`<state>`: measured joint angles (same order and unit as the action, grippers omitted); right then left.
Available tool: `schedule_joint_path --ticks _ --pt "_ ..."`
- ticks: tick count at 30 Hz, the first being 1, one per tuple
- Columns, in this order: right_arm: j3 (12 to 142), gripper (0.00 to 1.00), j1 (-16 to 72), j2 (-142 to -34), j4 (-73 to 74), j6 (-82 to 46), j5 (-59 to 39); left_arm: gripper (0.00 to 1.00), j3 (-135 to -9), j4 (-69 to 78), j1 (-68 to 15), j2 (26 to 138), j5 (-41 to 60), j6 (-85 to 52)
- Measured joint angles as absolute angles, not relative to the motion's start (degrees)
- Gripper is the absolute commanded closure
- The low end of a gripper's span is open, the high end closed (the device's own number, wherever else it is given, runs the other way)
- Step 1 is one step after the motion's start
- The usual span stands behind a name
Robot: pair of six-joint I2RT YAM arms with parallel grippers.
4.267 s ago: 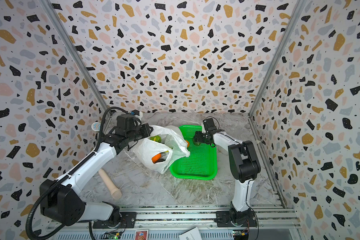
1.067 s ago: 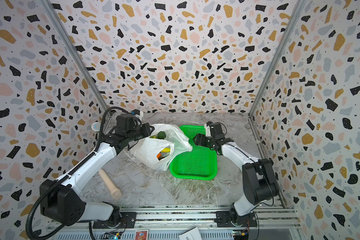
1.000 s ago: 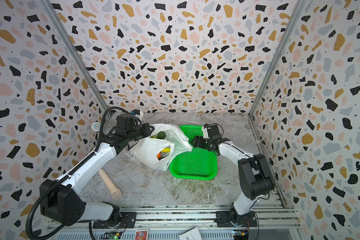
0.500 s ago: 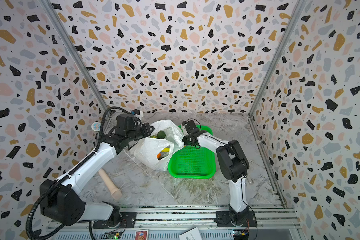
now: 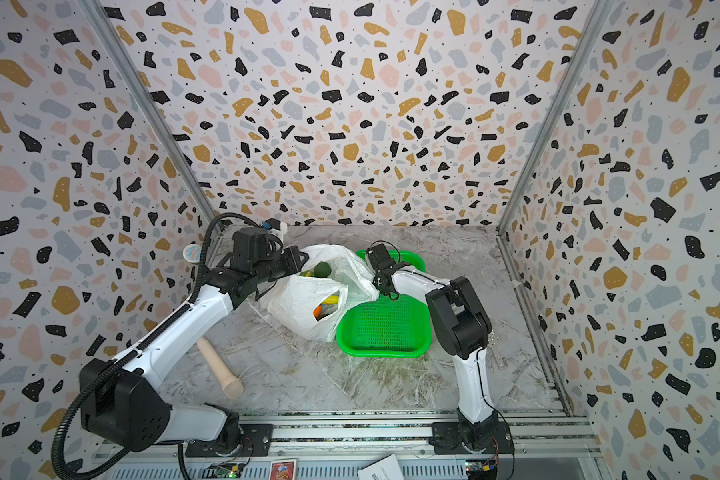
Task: Place the fruits into the plastic bag
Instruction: 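Lower the right gripper into the basket over the small orange, then close the right gripper on the small orange and lift it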
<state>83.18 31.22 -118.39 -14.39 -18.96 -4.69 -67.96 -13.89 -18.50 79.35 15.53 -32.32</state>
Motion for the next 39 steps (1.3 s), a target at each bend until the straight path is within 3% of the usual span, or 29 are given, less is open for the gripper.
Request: schedule_joint_path --ticks 15,28,33,36,39 --pt "77.32 0.16 28.05 -113.23 -10.28 -20.93 -4.47 1.0 -67.85 -13.89 -18.5 79.37 15.55 -32.25" --pt "87.99 0.19 29.61 -122.87 -13.15 -18.7 0.03 1.0 -67.85 -13.89 -18.5 79.37 15.55 -32.21" --pt "88.47 0.4 29.61 -124.03 -13.43 -17.5 2.74 1.0 -67.85 -13.91 -18.5 79.37 15.55 -32.18" --pt "88.47 0.66 29.65 -123.79 -13.65 -16.97 3.29 1.0 -67.85 -13.93 -18.5 79.37 15.55 -32.18" --pt "87.29 0.71 29.65 -121.3 -14.24 -16.32 3.49 1.0 -67.85 -14.02 -18.5 79.37 15.53 -32.18"
